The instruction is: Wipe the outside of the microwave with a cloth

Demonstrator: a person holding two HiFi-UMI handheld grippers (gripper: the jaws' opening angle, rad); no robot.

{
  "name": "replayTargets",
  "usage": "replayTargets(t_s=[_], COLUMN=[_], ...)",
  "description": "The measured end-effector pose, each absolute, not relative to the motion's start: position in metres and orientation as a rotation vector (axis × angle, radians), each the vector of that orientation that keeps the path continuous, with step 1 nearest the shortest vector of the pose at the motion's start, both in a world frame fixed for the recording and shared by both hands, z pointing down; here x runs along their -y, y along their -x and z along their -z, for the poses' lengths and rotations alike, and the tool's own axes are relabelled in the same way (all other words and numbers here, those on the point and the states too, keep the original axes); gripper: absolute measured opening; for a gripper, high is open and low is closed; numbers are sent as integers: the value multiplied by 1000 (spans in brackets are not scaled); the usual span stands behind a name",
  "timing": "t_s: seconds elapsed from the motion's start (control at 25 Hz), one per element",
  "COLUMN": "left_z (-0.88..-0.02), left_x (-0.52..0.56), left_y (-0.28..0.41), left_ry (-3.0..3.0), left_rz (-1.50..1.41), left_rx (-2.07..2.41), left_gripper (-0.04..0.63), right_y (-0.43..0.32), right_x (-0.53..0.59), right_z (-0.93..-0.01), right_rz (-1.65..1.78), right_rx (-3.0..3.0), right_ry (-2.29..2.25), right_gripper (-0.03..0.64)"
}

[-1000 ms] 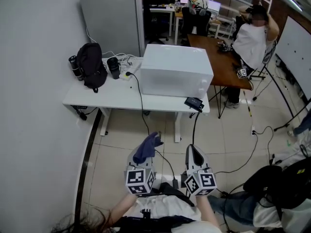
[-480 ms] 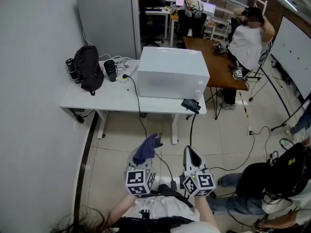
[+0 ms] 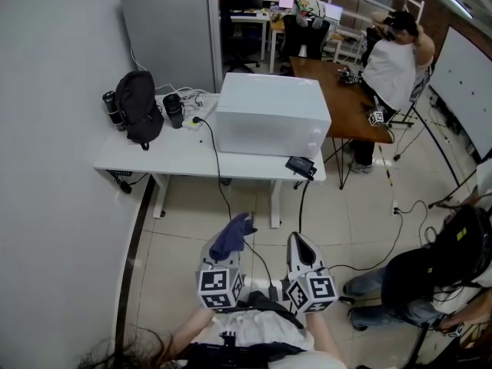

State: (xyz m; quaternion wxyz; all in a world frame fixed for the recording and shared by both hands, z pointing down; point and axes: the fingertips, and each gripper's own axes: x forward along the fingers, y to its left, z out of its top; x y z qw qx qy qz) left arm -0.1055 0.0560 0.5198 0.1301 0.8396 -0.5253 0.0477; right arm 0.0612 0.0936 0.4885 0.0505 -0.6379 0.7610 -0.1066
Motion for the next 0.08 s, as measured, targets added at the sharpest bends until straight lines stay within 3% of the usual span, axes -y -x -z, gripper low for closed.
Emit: replayTargets(t_s=[0.08], left_z=[-521], left_x=[-56], left_y=[104], left_ry=[-2443], left_rz=[-141], left_rx=[1523], left_gripper=[52], right_y=[-62], right_x=[-94], right_z=[-489], right_rz=[325], right_rx=[-2315], right_ry=[1946], right_gripper=[14])
